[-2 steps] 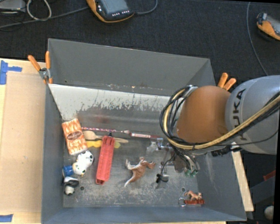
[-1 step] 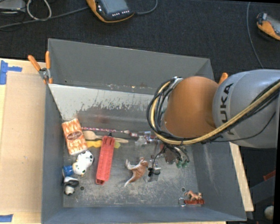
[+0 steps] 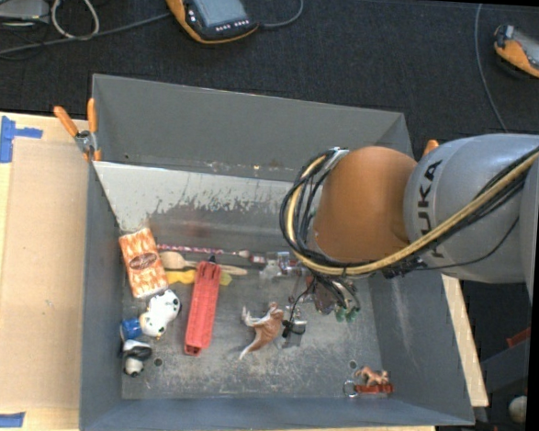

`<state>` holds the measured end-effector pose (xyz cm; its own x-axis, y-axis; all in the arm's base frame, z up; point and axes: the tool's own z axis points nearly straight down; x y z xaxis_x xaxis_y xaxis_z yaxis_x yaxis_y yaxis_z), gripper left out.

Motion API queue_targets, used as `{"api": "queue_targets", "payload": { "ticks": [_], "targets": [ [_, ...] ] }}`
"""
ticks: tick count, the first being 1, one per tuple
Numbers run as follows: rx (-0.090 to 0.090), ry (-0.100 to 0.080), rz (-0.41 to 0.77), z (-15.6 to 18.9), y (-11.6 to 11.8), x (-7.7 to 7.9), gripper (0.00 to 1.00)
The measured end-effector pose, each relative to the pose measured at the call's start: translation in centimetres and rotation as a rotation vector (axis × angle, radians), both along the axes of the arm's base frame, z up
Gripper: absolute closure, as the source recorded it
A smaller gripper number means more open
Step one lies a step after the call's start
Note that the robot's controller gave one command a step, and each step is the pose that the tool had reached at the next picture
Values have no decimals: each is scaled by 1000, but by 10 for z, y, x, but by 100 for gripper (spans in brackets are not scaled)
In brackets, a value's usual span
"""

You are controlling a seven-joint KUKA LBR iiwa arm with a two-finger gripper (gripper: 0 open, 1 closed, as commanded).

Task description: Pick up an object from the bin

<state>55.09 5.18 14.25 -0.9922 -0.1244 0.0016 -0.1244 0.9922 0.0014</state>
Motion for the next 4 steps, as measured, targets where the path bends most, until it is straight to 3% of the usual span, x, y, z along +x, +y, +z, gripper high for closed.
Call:
{"api": "queue_targets", "payload": {
  "ticks": [1, 2, 4],
  "targets": [
    [1, -6, 244, -57, -16, 6, 0],
    [3, -7, 207, -72, -20, 11, 100],
    [3, -5, 206, -60, -20, 11, 100]
  ]
}}
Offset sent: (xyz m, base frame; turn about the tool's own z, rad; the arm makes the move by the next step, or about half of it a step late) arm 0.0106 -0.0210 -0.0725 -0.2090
